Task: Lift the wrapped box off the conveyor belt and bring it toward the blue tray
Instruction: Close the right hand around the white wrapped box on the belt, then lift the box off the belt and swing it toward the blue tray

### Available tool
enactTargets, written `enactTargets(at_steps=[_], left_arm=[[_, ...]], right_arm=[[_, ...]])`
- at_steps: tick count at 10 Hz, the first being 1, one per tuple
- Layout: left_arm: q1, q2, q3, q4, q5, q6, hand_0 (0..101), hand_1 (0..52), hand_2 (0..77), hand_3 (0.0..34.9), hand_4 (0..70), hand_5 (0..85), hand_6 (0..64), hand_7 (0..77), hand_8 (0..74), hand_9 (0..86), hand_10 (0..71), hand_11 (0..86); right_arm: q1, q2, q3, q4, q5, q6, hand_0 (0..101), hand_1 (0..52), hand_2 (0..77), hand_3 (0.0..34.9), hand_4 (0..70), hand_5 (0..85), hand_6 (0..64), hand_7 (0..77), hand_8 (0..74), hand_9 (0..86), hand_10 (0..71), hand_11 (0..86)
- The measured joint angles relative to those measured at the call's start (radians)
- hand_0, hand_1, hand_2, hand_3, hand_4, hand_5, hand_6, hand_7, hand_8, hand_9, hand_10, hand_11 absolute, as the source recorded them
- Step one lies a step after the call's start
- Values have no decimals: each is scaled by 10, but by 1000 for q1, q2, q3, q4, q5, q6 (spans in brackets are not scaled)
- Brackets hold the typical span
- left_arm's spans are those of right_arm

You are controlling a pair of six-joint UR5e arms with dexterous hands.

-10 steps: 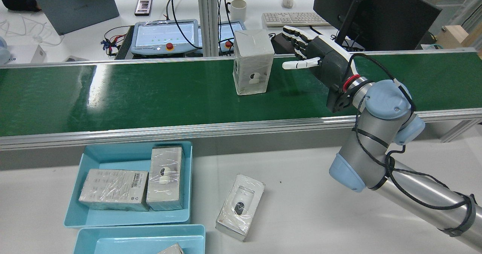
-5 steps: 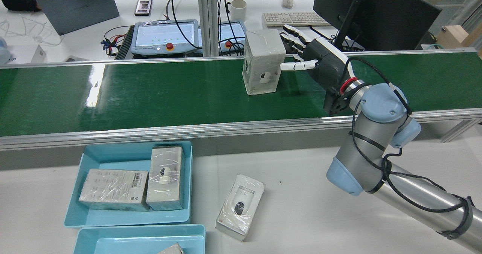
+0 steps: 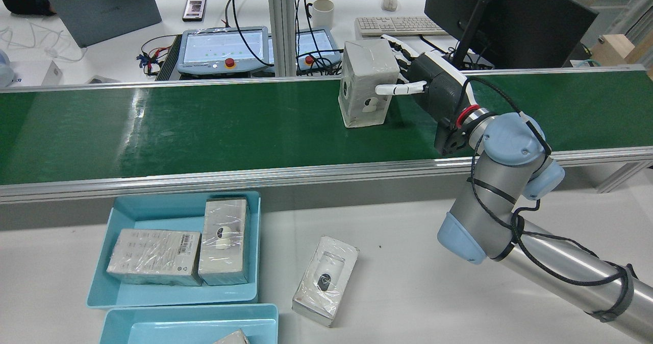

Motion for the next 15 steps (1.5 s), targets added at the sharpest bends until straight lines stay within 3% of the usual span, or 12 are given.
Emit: enactTargets(at_steps=[5, 6, 7, 8, 9, 10, 11, 12, 13, 15], left_arm=[[0, 0, 0, 0, 0, 0, 0, 0, 5, 0, 0, 11, 0, 5, 0, 0, 0, 0], [0, 0, 0, 0, 0, 0, 0, 0, 11, 0, 0, 11, 0, 5, 0, 0, 0, 0], [0, 0, 0, 0, 0, 0, 0, 0, 11, 0, 0, 11, 0, 5, 0, 0, 0, 0], [0, 0, 0, 0, 0, 0, 0, 0, 5, 0, 0, 11, 0, 0, 0, 0, 5, 0], [0, 0, 0, 0, 0, 0, 0, 0, 5, 0, 0, 11, 0, 0, 0, 0, 5, 0], [0, 0, 0, 0, 0, 0, 0, 0, 5, 0, 0, 11, 0, 5, 0, 0, 0, 0], [0, 0, 0, 0, 0, 0, 0, 0, 5, 0, 0, 11, 0, 5, 0, 0, 0, 0], [0, 0, 0, 0, 0, 0, 0, 0, 5, 0, 0, 11, 0, 0, 0, 0, 5, 0], [0, 0, 0, 0, 0, 0, 0, 0, 5, 0, 0, 11, 0, 0, 0, 0, 5, 0], [0, 0, 0, 0, 0, 0, 0, 0, 5, 0, 0, 11, 0, 0, 0, 0, 5, 0]], right_arm=[[-22, 14, -27, 34, 27, 3, 420, 115, 158, 149, 5, 125, 0, 16, 0, 11, 0, 11], [-24, 15, -29, 39, 36, 4, 421, 98, 169, 149, 33, 125, 0, 33, 0, 16, 0, 11], [-26, 16, -31, 41, 42, 4, 420, 98, 169, 118, 54, 147, 0, 60, 0, 16, 16, 11], [-28, 16, -31, 42, 47, 4, 423, 87, 202, 25, 104, 338, 125, 229, 82, 109, 65, 82], [-28, 17, -31, 43, 49, 4, 423, 87, 202, 25, 104, 338, 125, 229, 82, 109, 65, 82], [-28, 18, -32, 43, 50, 4, 429, 44, 251, 3, 153, 420, 191, 316, 169, 196, 153, 185], [-28, 20, -30, 43, 50, 4, 452, 33, 256, 5, 175, 464, 256, 365, 267, 295, 235, 278], [-28, 21, -25, 43, 51, 5, 452, 33, 256, 5, 175, 464, 256, 365, 267, 295, 235, 278], [-28, 22, -14, 42, 51, 5, 416, 22, 262, 0, 202, 496, 322, 404, 415, 425, 338, 420], [-26, 31, 15, 39, 51, 6, 404, 16, 262, 0, 224, 524, 371, 442, 502, 475, 404, 507]])
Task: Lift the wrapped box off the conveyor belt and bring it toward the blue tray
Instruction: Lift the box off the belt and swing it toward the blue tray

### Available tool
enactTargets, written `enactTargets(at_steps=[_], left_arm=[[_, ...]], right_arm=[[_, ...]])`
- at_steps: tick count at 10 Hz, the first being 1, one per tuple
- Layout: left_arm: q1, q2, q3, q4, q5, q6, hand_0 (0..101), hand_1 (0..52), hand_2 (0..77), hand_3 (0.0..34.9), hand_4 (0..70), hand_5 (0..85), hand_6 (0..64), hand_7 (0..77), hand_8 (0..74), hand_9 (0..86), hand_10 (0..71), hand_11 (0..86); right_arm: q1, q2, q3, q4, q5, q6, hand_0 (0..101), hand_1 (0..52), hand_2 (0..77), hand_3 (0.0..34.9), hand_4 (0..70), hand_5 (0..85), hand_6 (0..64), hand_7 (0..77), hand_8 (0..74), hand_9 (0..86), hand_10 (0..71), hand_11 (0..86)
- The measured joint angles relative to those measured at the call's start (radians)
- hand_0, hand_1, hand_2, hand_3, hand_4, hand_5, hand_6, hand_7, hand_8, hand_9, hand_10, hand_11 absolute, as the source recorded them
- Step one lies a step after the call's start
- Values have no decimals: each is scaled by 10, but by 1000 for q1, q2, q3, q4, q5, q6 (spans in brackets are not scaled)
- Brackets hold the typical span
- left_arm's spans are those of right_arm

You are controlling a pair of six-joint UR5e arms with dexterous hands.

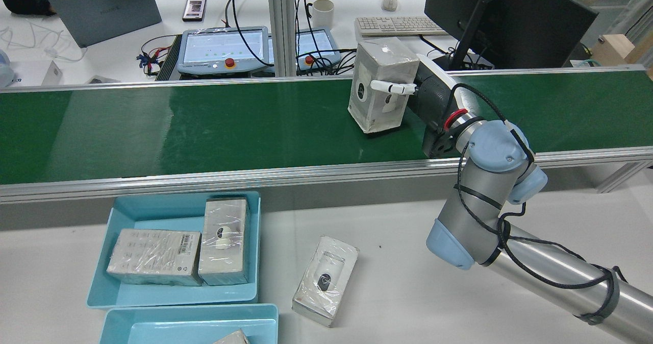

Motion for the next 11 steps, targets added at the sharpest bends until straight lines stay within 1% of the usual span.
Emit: enactTargets(at_steps=[1, 2, 4, 5, 7, 8, 9, 10, 11], left_arm=[[0, 0, 0, 0, 0, 0, 0, 0, 5, 0, 0, 11, 0, 0, 0, 0, 5, 0], [0, 0, 0, 0, 0, 0, 0, 0, 5, 0, 0, 11, 0, 0, 0, 0, 0, 0], [0, 0, 0, 0, 0, 0, 0, 0, 5, 0, 0, 11, 0, 5, 0, 0, 0, 0], [0, 0, 0, 0, 0, 0, 0, 0, 5, 0, 0, 11, 0, 0, 0, 0, 0, 0], [0, 0, 0, 0, 0, 0, 0, 0, 11, 0, 0, 11, 0, 5, 0, 0, 5, 0], [0, 0, 0, 0, 0, 0, 0, 0, 5, 0, 0, 11, 0, 0, 0, 0, 0, 0], [0, 0, 0, 0, 0, 0, 0, 0, 5, 0, 0, 11, 0, 0, 0, 0, 0, 0], [0, 0, 0, 0, 0, 0, 0, 0, 5, 0, 0, 11, 0, 0, 0, 0, 0, 0], [0, 0, 0, 0, 0, 0, 0, 0, 5, 0, 0, 11, 0, 0, 0, 0, 0, 0]], right_arm=[[2, 9, 23, -1, 1, 0, 404, 16, 262, 0, 224, 524, 371, 442, 502, 475, 404, 507], [3, 20, 47, -2, 2, -2, 404, 16, 262, 0, 224, 524, 371, 442, 502, 480, 415, 529], [-9, 44, 119, -7, 31, -9, 393, 16, 262, 0, 224, 529, 376, 447, 513, 480, 425, 535], [-29, 51, 151, -6, 46, -12, 404, 16, 262, 0, 224, 529, 376, 447, 513, 480, 425, 535], [-82, 81, 191, -5, 68, -29, 417, 5, 273, 0, 224, 529, 376, 453, 524, 485, 431, 540], [-112, 108, 201, -5, 73, -46, 421, 5, 273, 0, 224, 529, 376, 453, 524, 485, 431, 540], [-147, 139, 208, -4, 75, -68, 449, 5, 278, 0, 224, 529, 376, 453, 524, 485, 431, 540], [-188, 160, 216, -2, 78, -93, 449, 5, 278, 0, 224, 529, 376, 453, 524, 485, 431, 540], [-232, 172, 229, -1, 90, -119, 435, 11, 284, 0, 224, 551, 376, 453, 524, 485, 431, 540]])
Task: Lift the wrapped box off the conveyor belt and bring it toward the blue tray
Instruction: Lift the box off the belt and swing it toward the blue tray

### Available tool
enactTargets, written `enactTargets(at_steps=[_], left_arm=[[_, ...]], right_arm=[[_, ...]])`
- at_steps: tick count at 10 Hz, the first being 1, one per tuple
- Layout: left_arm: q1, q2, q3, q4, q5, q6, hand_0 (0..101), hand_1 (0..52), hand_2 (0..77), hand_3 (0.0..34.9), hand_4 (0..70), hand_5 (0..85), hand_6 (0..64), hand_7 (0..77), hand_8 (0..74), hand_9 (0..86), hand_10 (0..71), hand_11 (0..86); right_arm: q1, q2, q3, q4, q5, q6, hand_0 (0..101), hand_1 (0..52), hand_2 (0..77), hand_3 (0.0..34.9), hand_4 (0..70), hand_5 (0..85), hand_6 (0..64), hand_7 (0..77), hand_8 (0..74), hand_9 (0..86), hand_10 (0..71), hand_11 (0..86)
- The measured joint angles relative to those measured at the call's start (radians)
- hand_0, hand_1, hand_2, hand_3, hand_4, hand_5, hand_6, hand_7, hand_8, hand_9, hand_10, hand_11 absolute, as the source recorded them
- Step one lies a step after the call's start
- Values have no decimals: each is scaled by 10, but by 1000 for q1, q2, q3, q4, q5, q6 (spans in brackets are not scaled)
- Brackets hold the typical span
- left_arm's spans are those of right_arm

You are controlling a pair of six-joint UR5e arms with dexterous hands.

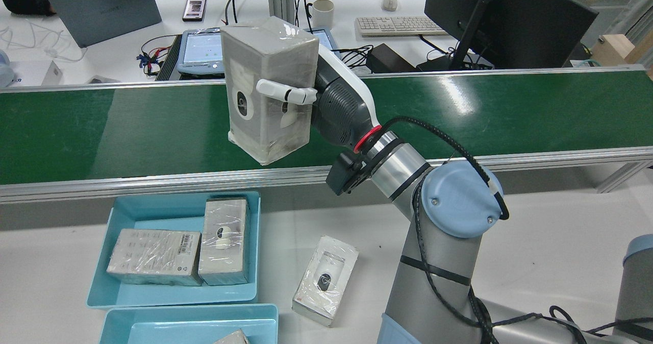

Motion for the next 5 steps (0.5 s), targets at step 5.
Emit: enactTargets(at_steps=[5], left_arm=[[0, 0, 0, 0, 0, 0, 0, 0, 5, 0, 0, 11, 0, 5, 0, 0, 0, 0]], right_arm=[[-211, 11, 8, 4, 137, -142, 434, 11, 278, 0, 224, 551, 355, 502, 545, 475, 458, 540]])
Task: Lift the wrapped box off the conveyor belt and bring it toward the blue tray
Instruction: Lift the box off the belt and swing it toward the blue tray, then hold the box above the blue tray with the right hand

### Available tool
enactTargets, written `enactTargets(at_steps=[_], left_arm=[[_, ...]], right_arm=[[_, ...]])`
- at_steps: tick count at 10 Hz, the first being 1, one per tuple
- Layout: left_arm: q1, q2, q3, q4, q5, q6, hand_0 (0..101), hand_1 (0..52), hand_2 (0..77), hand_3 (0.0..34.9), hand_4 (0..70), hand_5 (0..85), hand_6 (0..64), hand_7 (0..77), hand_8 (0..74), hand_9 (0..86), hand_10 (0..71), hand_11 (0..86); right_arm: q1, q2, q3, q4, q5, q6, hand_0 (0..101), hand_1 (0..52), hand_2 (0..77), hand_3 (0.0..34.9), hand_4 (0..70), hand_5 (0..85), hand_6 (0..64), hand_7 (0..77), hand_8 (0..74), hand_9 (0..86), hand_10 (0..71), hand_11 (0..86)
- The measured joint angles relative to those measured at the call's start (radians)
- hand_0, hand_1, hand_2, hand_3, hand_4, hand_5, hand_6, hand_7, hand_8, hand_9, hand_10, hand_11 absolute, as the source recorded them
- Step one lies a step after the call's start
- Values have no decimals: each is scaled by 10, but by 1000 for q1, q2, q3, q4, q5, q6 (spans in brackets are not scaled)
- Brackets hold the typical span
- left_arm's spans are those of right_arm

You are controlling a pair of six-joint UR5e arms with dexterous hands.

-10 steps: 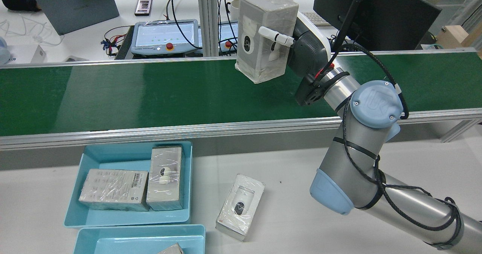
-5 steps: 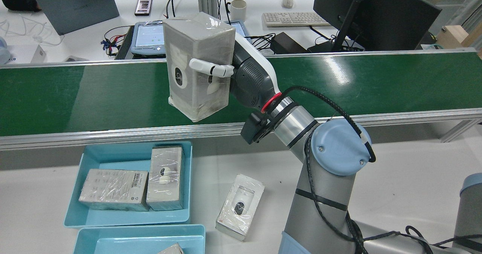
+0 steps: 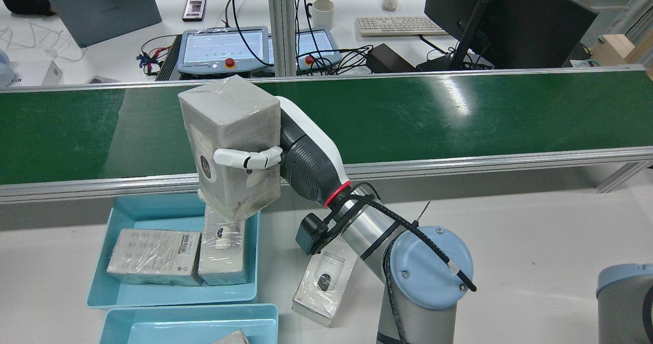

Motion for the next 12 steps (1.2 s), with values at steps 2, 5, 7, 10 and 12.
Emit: enactTargets(at_steps=[2, 5, 7, 10, 12], left_arm=[[0, 0, 0, 0, 0, 0, 0, 0, 5, 0, 0, 11, 0, 0, 0, 0, 0, 0], [0, 0, 0, 0, 0, 0, 0, 0, 5, 0, 0, 11, 0, 0, 0, 0, 0, 0], [0, 0, 0, 0, 0, 0, 0, 0, 5, 0, 0, 11, 0, 0, 0, 0, 5, 0], [0, 0, 0, 0, 0, 0, 0, 0, 5, 0, 0, 11, 0, 0, 0, 0, 0, 0], [0, 0, 0, 0, 0, 0, 0, 0, 5, 0, 0, 11, 0, 5, 0, 0, 5, 0]], right_arm=[[-58, 7, -33, 10, 46, -25, 427, 11, 284, 0, 224, 551, 355, 502, 545, 485, 458, 540], [-109, 14, -98, 84, 64, -32, 439, 11, 284, 0, 224, 551, 355, 502, 453, 540, 273, 420], [-123, 15, -119, 111, 66, -34, 449, 11, 284, 0, 207, 562, 355, 502, 322, 491, 82, 235], [-128, 15, -125, 119, 66, -34, 454, 11, 284, 0, 158, 584, 355, 502, 0, 191, 54, 93], [-129, 15, -121, 120, 66, -34, 477, 22, 278, 26, 87, 507, 289, 475, 16, 22, 54, 76]])
